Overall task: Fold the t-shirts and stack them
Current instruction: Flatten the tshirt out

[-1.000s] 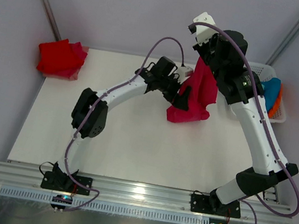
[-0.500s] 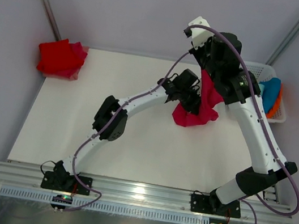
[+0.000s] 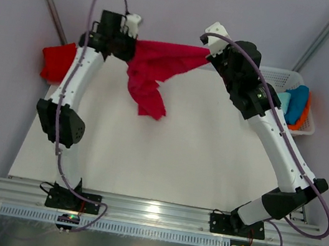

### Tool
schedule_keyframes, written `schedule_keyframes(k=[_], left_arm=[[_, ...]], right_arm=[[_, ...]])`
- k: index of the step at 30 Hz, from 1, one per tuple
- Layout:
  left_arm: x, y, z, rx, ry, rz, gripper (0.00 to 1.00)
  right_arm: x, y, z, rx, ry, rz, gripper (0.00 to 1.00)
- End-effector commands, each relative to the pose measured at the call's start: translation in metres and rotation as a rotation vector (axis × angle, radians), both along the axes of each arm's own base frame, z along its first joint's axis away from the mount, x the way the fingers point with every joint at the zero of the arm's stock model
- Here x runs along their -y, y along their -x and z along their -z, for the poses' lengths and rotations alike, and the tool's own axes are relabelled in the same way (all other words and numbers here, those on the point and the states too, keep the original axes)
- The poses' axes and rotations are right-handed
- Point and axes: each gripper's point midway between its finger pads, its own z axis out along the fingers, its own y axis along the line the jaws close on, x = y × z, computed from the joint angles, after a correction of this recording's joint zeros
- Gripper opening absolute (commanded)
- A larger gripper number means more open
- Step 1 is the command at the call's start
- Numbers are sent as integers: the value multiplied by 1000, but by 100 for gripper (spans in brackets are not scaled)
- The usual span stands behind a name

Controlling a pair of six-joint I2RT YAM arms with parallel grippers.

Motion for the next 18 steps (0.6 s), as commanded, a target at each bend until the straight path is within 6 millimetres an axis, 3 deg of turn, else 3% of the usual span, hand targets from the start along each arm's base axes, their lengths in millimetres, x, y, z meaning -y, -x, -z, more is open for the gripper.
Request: schedule_keyframes(k=[1,3,5,6,7,8,9,14,18], left_arm=[[-79,24,-154,352,-120,-113,0],[-95,42,-199,480,-144,-153,0],[-103,54,-219,549,-159,-171,6],[-106,58,-228,581,-155,-185,23],[-109,70,-226,582,-154,-184,70],[-108,75,-222,577,-151,-179,88],[-109,78,-216,568,-152,-175,99],[-107,89,-167,452,-158,-157,99],[-101,92,-143,374,-141,-136,99]], right_arm=[[9,2,-30,101,-34,49,3],[8,1,-27,94,-40,51,3],[7,1,-20,77,-40,46,3],[7,4,-21,76,-47,39,3],[5,5,-17,66,-53,25,3],[4,6,-17,61,-54,18,3],[3,7,-16,56,-57,12,3],[-5,9,-13,35,-75,-27,3],[-8,7,-5,14,-68,-38,3]])
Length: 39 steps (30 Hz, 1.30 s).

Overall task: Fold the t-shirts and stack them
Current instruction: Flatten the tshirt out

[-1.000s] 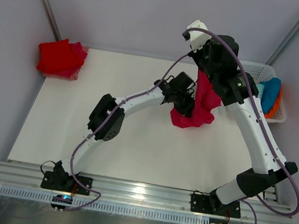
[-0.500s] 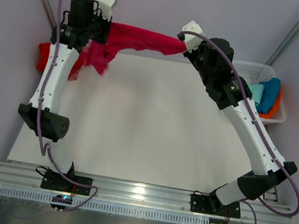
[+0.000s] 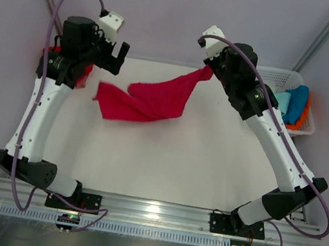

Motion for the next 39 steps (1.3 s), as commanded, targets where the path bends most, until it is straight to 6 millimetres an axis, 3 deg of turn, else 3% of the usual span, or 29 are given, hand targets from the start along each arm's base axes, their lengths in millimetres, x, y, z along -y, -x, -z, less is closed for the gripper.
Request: schedule_keyframes(k=[1,8,12,13,15,16,18,19,26,33,39], left_arm=[[4,-8,44,-132,-6,2,99],[23,-11,73,-225,46,73,99],[44,-10,104,-312,104,165,99],[50,-7,125,-369,116,191,99],[61,-5,147,-432,154,237,99],[65,-8,171,-484,161,245,99],[72,-10,193,-537,183,262,99],[74,-15,216,-583,185,263,99],[69,-32,302,-749,93,249,99],[81,-35,339,-857,144,270,97],[83,-37,352,-882,156,267,90]], right_arm=[[3,7,-13,26,-42,-2,3],[-2,6,0,2,-29,-27,3],[-3,5,5,-2,-23,-29,3],[-4,5,6,-4,-24,-32,3],[-4,5,7,-7,-24,-34,3],[-5,5,8,-11,-23,-37,3],[-5,6,11,-16,-22,-38,3],[-4,7,11,-15,-22,-37,3],[1,13,16,-20,-22,-33,3],[5,15,27,-31,-3,-21,3],[6,17,29,-31,1,-22,3]])
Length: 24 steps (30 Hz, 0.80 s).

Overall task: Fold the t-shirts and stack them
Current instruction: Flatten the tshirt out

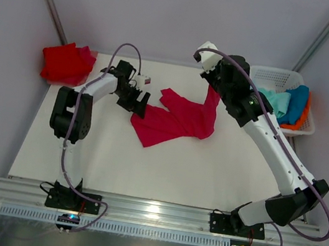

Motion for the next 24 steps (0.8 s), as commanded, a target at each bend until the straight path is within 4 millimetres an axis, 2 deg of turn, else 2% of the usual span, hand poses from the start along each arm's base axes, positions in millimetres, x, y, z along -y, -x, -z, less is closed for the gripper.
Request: schedule_keyframes(k=[1,2,4,5,6,10,13,14,16,17,18,20,21,23,24], left_arm=[[8,-16,-10,46,51,-1,86],[10,-16,-10,45,55,3,65],[10,-16,-9,34,60,7,45],[10,-17,-10,36,60,8,10],[10,-17,-10,36,59,5,0],[12,-21,-29,82,98,0,0],[0,-31,-63,183,42,-56,0],[-3,-39,-100,260,44,-69,0],[-16,-50,-150,359,44,-118,0],[-25,-49,-176,387,37,-145,0],[-39,-58,-245,538,57,-187,0],[-63,-56,-311,682,36,-246,0],[-81,-45,-369,813,30,-282,0],[-100,-28,-413,936,-28,-302,0],[-113,-9,-439,1008,-74,-336,0]], right_arm=[[7,6,-28,85,-47,16,3],[7,6,-27,83,-45,18,3],[8,4,-23,80,-41,20,3],[8,4,-22,78,-37,21,3],[7,4,-22,78,-37,20,3],[7,5,-21,79,-46,23,3],[9,5,-20,84,-59,37,3],[10,5,-17,80,-59,43,3],[10,5,-15,82,-61,46,3],[11,5,-12,77,-57,48,3],[11,6,-9,75,-55,48,3],[13,8,-4,69,-55,53,3],[15,8,-2,73,-53,60,3],[17,9,5,68,-43,68,3],[19,9,3,80,-48,77,3]])
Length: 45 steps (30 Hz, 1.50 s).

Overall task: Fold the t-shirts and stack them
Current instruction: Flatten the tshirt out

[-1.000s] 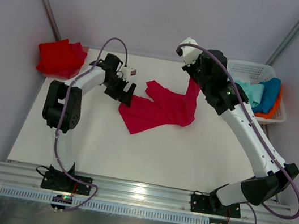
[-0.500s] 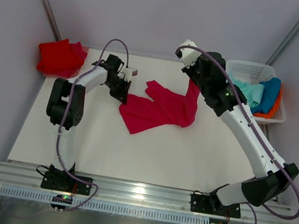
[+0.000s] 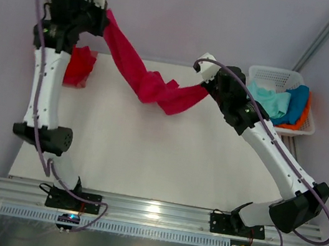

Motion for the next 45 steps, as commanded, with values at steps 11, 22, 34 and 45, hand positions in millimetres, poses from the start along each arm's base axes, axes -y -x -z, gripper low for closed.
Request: schedule_keyframes(k=[11,22,34,45], left_arm=[[-91,131,-88,282,-280,-272,0],[-99,124,-89,291,-300,-316,0],[-99,117,-47,177,-329,-299,0],[-105,119,-40,195,-286,-372,0]], right_arm=[[31,-3,-27,168,2,149,3],[85,-23,-34,268,122,314,3],[86,-19,-38,255,73,302,3],[87,-13,-119,335,-134,320,3]])
